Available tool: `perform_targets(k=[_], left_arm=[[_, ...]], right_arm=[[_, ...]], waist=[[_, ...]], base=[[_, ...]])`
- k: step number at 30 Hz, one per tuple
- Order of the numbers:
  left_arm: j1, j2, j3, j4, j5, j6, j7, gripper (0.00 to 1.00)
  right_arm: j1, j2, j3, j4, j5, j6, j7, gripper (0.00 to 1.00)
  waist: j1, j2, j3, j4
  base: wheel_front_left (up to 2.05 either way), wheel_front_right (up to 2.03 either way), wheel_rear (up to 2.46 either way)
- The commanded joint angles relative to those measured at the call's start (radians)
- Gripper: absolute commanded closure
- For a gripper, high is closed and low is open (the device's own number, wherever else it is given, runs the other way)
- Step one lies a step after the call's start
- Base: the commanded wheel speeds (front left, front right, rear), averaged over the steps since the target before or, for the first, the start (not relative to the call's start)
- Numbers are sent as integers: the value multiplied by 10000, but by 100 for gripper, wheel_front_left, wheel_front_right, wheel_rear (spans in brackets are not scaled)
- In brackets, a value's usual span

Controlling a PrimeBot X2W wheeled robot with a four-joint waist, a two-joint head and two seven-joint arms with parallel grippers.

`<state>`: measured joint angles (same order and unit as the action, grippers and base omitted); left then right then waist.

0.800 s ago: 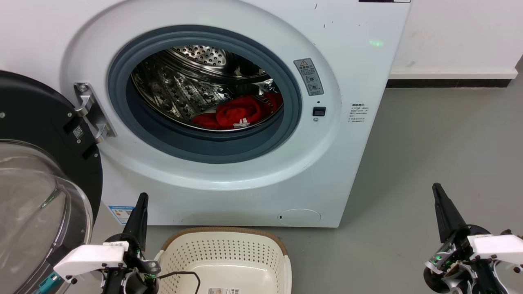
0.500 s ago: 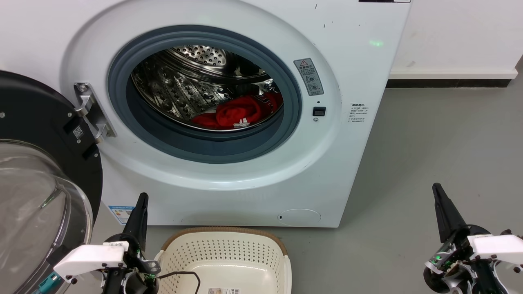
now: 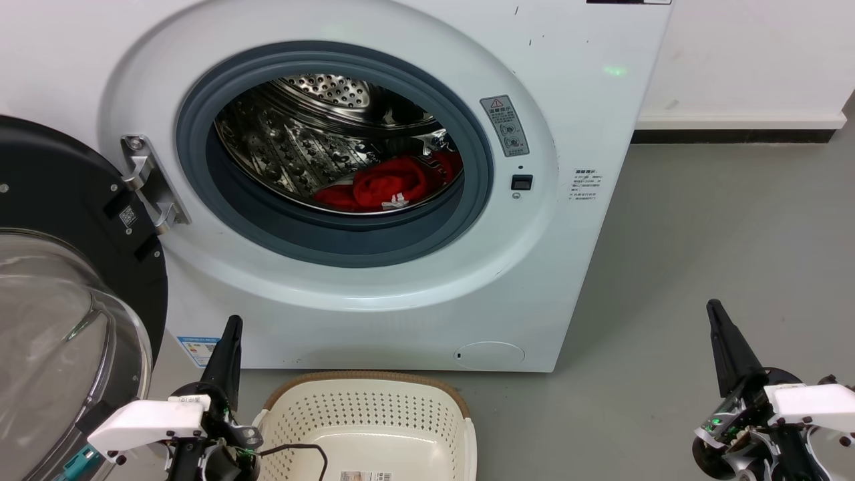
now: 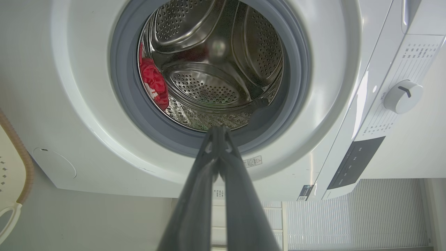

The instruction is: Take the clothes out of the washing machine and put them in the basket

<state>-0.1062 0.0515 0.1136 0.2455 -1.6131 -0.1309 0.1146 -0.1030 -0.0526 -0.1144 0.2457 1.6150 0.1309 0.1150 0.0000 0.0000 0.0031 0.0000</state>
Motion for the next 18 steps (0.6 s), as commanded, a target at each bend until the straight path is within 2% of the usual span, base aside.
perform_targets(k=[1,7,8,9,10,11,15,18], left_arm=[[-68,-20,17,3,5,-27,15,100],[-68,-20,17,3,5,-27,15,100],[0,0,0,-1,0,0,-2,0],[20,-2,-12,38,0,0,-12,0],[81,-10,-25,119,1,2,-17,100],[110,-13,-48,110,7,2,-54,0],[177,-13,-42,-19,202,2,-264,0],[202,-12,26,-130,693,15,-415,0]], right_arm=[[-128,37,8,12,-44,-3,2,100],[-128,37,8,12,-44,-3,2,100],[0,0,2,0,-1,0,-3,0],[23,0,8,38,0,0,-11,0],[79,2,15,121,0,0,-13,100],[109,4,39,131,-8,0,-50,0],[187,5,86,101,-108,0,-260,0],[227,6,93,57,-601,0,-412,0]], waist=[[0,0,0,0],[0,0,0,0],[0,0,0,0],[0,0,0,0],[0,0,0,0],[0,0,2,0],[0,0,3,-1],[0,0,6,-4]], base=[[0,0,0],[0,0,0],[0,0,0],[0,0,0],[0,0,0],[0,0,0],[0,0,0],[0,0,0]])
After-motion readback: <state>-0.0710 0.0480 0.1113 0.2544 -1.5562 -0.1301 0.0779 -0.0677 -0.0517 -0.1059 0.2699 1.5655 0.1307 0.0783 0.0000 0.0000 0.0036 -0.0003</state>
